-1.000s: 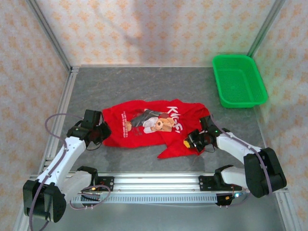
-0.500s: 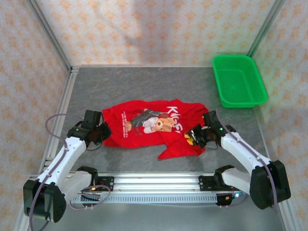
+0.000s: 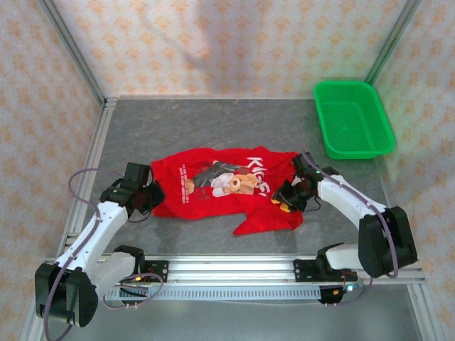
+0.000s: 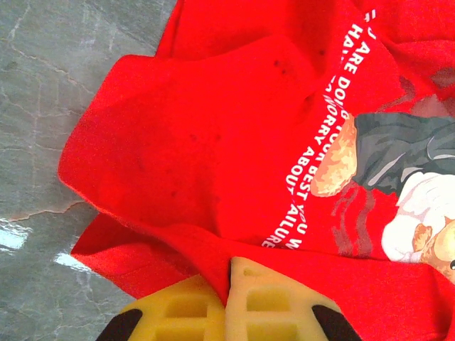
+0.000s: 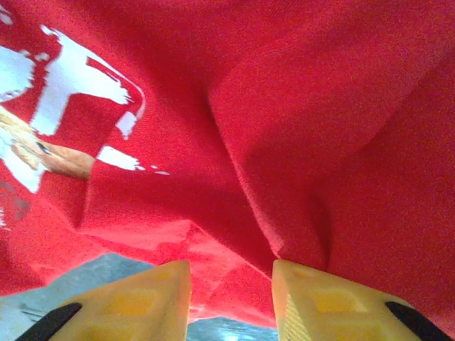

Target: Fold and stack the t-shirts

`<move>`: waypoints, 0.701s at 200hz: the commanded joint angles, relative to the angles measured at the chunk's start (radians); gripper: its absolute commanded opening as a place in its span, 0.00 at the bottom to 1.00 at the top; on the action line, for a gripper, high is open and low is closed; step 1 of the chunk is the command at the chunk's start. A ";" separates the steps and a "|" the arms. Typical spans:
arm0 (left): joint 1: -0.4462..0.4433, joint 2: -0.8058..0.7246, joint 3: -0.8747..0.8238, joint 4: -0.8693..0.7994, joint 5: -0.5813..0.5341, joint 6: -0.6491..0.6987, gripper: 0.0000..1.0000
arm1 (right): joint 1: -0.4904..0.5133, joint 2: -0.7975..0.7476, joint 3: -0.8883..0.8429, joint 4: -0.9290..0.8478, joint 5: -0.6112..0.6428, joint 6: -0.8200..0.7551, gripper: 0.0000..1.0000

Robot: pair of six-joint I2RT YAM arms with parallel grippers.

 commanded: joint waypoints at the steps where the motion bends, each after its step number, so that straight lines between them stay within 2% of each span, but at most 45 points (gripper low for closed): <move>1: 0.001 -0.010 -0.013 0.008 -0.003 0.019 0.00 | -0.002 0.018 0.041 -0.019 0.043 -0.140 0.35; 94: 0.000 -0.037 -0.023 -0.012 -0.011 0.007 0.00 | 0.027 0.056 0.031 0.076 0.017 -0.243 0.35; 140: 0.001 -0.051 -0.035 -0.012 -0.014 -0.002 0.00 | 0.084 0.079 0.045 0.084 0.033 -0.279 0.35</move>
